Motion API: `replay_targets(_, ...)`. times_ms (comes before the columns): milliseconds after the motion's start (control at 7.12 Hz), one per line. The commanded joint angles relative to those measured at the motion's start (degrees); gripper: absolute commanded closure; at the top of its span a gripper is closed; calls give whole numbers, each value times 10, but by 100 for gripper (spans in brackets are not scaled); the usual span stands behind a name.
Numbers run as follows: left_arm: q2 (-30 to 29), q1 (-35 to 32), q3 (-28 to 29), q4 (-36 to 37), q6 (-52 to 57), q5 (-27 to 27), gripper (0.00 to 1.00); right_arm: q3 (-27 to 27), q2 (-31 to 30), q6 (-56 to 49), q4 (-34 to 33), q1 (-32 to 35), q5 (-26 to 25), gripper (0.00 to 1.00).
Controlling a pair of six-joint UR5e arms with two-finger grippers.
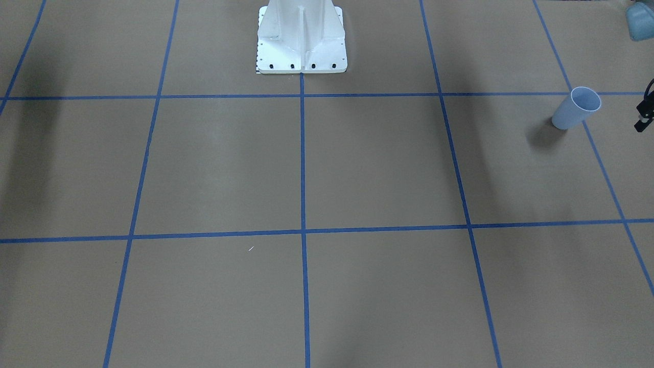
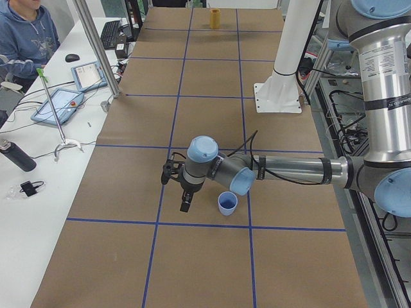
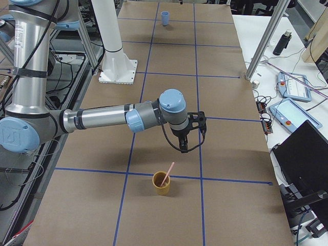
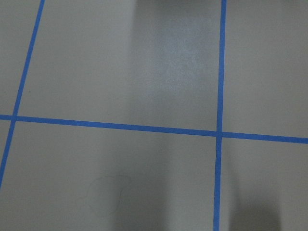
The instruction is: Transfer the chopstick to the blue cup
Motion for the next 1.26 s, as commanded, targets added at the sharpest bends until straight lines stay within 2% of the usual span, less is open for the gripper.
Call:
replay_targets(0, 43, 30, 3, -37, -46, -18, 2, 3, -1, 4, 1, -1, 3, 0)
replay_targets(281, 60, 79, 8, -37, -50, -19, 3, 2, -1, 5, 1, 0, 19, 0)
replay_targets(983, 91, 114, 12, -54, -50, -19, 3, 3, -2, 7, 2, -1, 36, 0)
replay_targets(1124, 91, 123, 12, -54, -51, -19, 8, 2, -2, 7, 2, -1, 36, 0)
